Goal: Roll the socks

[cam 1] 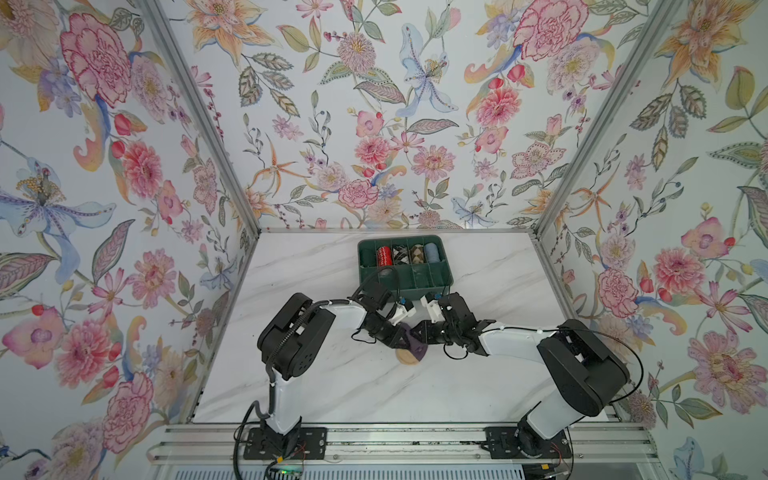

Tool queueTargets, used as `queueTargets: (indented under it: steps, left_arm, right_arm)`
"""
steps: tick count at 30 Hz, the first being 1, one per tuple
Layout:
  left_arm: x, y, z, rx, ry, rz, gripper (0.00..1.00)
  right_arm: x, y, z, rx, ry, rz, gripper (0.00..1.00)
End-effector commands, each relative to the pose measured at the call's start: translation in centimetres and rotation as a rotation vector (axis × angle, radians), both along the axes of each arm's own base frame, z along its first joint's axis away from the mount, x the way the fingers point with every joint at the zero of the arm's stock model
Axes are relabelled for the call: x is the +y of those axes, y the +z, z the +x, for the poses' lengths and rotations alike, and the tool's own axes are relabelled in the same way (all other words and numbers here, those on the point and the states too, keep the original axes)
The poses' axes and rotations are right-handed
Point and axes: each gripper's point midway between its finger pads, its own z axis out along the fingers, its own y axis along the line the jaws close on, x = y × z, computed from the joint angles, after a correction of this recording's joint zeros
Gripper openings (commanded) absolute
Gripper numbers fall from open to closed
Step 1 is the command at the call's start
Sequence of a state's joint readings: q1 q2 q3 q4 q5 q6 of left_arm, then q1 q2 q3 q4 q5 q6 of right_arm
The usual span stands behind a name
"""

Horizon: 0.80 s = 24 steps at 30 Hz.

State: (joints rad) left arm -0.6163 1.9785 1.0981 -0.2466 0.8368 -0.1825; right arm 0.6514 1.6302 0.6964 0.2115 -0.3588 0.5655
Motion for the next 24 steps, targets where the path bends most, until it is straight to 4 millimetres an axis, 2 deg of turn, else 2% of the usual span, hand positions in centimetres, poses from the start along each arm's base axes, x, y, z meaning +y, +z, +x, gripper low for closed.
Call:
queueTargets:
  steps: [1, 17, 24]
  left_arm:
    - [4.1, -5.7, 3.0, -0.121, 0.043, 0.317, 0.0]
    - [1.6, -2.6, 7.8, -0.213, 0.081, 0.252, 0.0]
    - [0.7, -2.4, 7.7, -0.196, 0.079, 0.211, 0.0]
  right_arm:
    - [-1.1, -4.4, -6.1, 0.226, 0.082, -0.104, 0.2]
    - [-2.7, -4.8, -7.1, 0.25, 0.021, -0.133, 0.2]
    - [-3.0, -4.6, -7.1, 0.236, 0.002, -0.146, 0.21]
